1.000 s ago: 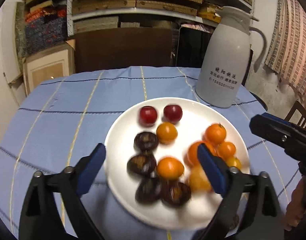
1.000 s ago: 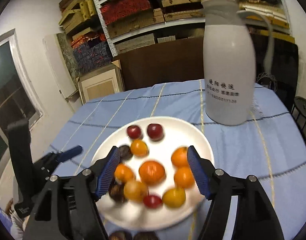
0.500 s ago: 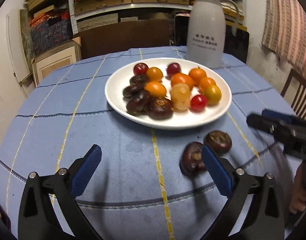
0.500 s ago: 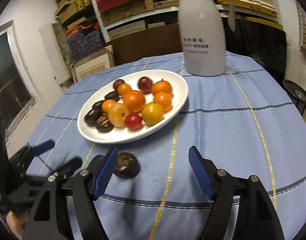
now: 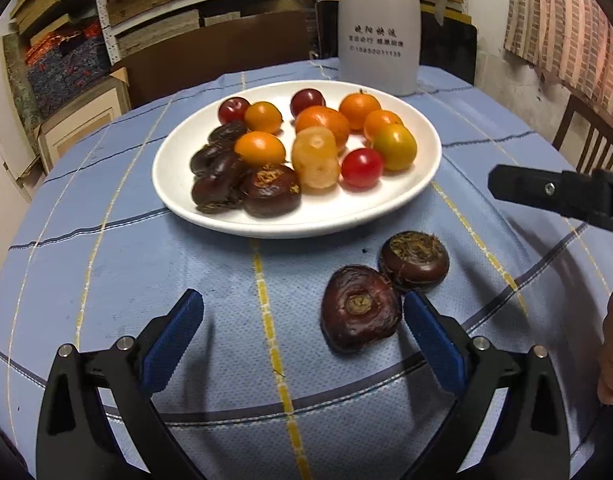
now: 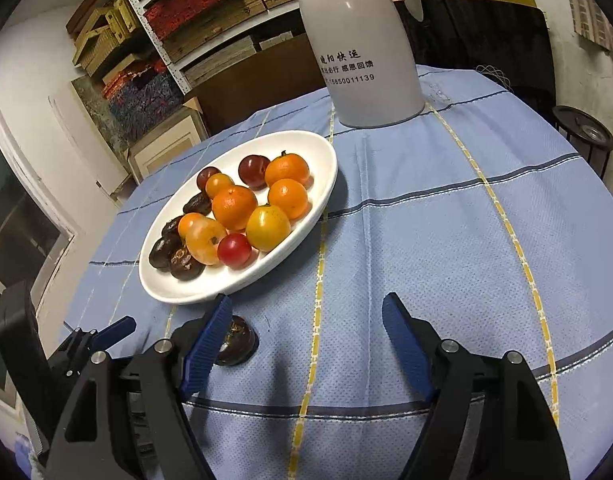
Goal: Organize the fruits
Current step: 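Grasp a dark brown fruit with the left gripper while the right gripper grasps another dark fruit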
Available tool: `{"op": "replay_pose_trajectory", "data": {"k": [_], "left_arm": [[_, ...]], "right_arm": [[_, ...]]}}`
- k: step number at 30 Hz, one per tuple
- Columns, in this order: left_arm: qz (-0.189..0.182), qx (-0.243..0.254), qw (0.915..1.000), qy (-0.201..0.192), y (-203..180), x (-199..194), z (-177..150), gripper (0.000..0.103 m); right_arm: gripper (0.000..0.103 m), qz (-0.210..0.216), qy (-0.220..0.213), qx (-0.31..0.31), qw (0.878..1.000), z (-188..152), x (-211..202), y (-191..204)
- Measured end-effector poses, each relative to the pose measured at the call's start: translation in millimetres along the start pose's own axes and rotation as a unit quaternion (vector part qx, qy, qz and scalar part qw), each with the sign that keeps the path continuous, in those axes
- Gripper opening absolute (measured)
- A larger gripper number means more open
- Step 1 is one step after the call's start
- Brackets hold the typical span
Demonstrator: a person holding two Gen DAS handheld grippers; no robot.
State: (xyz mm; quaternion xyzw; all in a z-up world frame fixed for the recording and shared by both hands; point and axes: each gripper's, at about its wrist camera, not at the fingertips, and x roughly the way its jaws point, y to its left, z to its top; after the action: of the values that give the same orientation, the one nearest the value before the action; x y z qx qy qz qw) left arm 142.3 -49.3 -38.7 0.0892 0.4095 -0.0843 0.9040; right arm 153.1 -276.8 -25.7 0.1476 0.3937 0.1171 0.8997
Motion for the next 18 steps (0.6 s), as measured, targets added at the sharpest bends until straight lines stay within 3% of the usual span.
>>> {"op": "replay_pose_trajectory", "data": {"k": [4,7,10,13,16,18], "left_arm": [[0.010,0.014,0.9997,0.017,2,7,1,0.099],[0.048,0.001,0.9987,0.017,19,6,-3,0.099],[0.032,-0.037,0.9987,0.017,36,4,-5,0.099],[0.033,-0.035,0.9987,0.018,36,6,-6,0.099],[0.034,-0.020,0.9992,0.012,30,6,-4,0.099],[0.033,-0.012,0.9993,0.016,27,9,-3,0.099]], "right_arm": [[0.078,-0.002,0.000,0.001,1.000,0,0,-2],[0.078,-0.002,0.000,0.001,1.000,0,0,-2],[0.078,0.000,0.001,-0.008,1.000,-3,1,2],[0.078,0.003,0.009,-0.040,0.999,-8,5,14],[0.068,-0.001,0.016,-0.093,0.996,-16,11,34],[0.056,-0.001,0.027,-0.118,0.993,-22,16,43]]}}
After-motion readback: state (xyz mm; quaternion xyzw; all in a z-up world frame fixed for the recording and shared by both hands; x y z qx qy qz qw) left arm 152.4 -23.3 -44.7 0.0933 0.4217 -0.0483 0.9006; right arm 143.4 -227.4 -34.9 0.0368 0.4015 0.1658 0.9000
